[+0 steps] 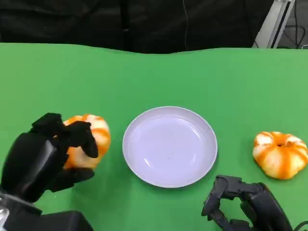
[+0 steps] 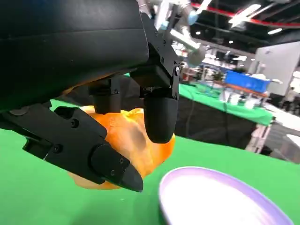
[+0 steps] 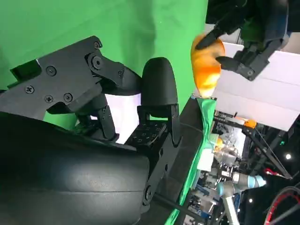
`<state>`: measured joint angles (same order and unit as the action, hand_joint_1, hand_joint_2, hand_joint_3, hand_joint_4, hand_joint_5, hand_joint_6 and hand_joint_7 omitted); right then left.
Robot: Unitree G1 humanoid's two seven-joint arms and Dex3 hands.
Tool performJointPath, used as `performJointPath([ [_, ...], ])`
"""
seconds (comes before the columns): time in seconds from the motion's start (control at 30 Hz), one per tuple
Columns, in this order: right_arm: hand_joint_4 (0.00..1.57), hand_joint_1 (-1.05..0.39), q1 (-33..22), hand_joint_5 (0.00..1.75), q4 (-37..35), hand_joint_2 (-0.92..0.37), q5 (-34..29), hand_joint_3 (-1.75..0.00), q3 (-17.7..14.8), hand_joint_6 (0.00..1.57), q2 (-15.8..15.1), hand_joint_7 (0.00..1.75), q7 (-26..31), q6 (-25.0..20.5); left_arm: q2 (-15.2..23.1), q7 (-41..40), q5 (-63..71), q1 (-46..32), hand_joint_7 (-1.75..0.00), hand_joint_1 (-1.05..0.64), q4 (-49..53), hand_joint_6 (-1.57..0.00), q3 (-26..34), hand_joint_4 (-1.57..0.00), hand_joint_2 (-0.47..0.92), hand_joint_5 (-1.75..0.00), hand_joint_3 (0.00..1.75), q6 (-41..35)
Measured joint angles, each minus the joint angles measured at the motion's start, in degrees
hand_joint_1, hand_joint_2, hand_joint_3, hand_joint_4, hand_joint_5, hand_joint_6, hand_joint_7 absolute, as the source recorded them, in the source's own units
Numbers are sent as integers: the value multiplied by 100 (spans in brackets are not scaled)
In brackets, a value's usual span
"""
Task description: Grasp the bread from the table and place it into the plate.
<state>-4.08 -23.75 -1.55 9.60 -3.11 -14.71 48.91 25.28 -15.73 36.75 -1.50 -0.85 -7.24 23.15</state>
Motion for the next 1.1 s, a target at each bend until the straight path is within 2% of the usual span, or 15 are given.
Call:
performJointPath([
  [0.77,78,-22,81,157,-189,-66,-32,-85,10,78,37,132,36,126,-756,452,127,933,-161,-10,-18,-56,-628,-59,78,-175,0,-99],
  [0.93,78,-22,81,157,-180,-66,-41,-86,15,78,56,132,44,126,-926,566,127,1159,-158,-9,83,-57,-798,-58,77,-175,0,-125],
  [1.1,80,-24,83,154,-182,-67,-104,-83,25,79,60,132,68,132,-1254,611,151,1695,-155,-7,523,-60,-1099,-58,75,-175,0,-149],
])
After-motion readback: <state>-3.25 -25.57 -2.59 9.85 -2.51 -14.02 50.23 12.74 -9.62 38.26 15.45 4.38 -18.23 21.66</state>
